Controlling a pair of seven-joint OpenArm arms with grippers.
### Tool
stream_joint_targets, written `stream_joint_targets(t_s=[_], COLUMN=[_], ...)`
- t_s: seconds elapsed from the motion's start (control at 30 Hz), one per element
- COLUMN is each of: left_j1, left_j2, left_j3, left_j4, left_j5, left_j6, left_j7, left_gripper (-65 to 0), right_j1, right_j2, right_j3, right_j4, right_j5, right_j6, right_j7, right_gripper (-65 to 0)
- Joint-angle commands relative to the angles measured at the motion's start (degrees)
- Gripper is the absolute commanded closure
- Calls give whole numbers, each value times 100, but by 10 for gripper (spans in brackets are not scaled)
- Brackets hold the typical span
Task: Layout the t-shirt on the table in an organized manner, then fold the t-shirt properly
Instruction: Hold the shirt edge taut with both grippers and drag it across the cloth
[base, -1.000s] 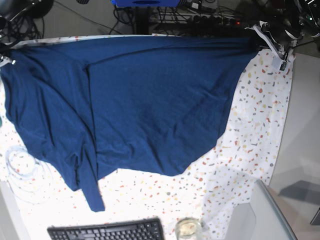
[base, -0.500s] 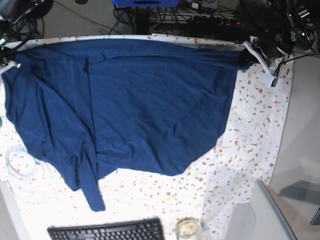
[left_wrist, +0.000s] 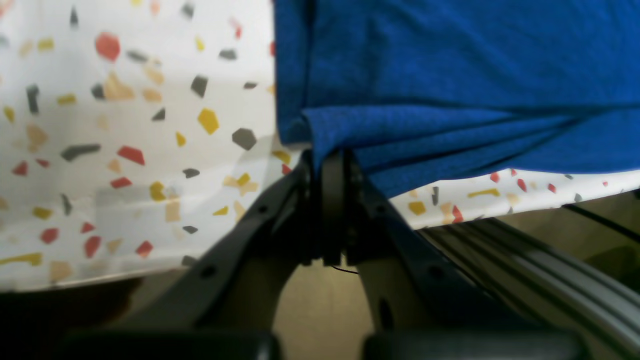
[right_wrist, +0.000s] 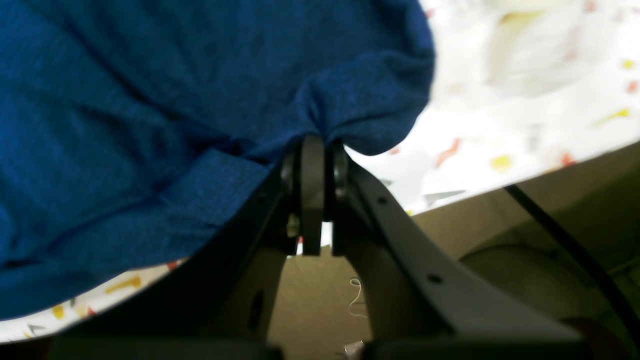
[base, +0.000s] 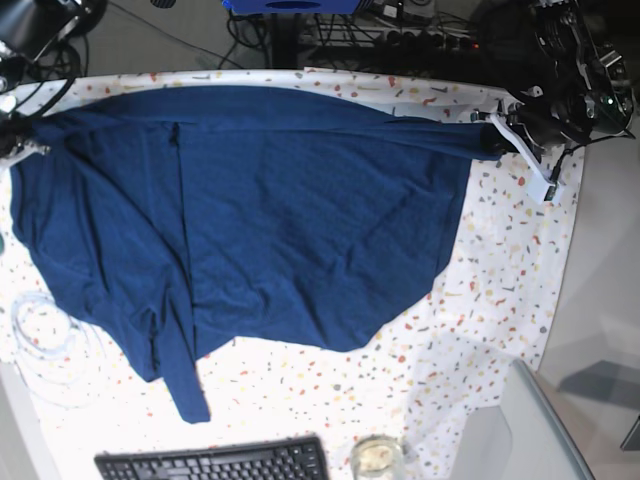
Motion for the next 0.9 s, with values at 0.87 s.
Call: stream_joint_targets(t_s=[0.87], left_j1=[-981], left_j2=[-56], left_j3=[-41], left_j4=[-814], left_j5=[-87], left_j6=[-9], left_j7=[-65], left_gripper=[0], right_j1=[949], right_j2=[468], right_j3=[-827], right_j4=[-742], right_j5=[18], right_j6=[-740], right_j7=[86], right_gripper=[-3])
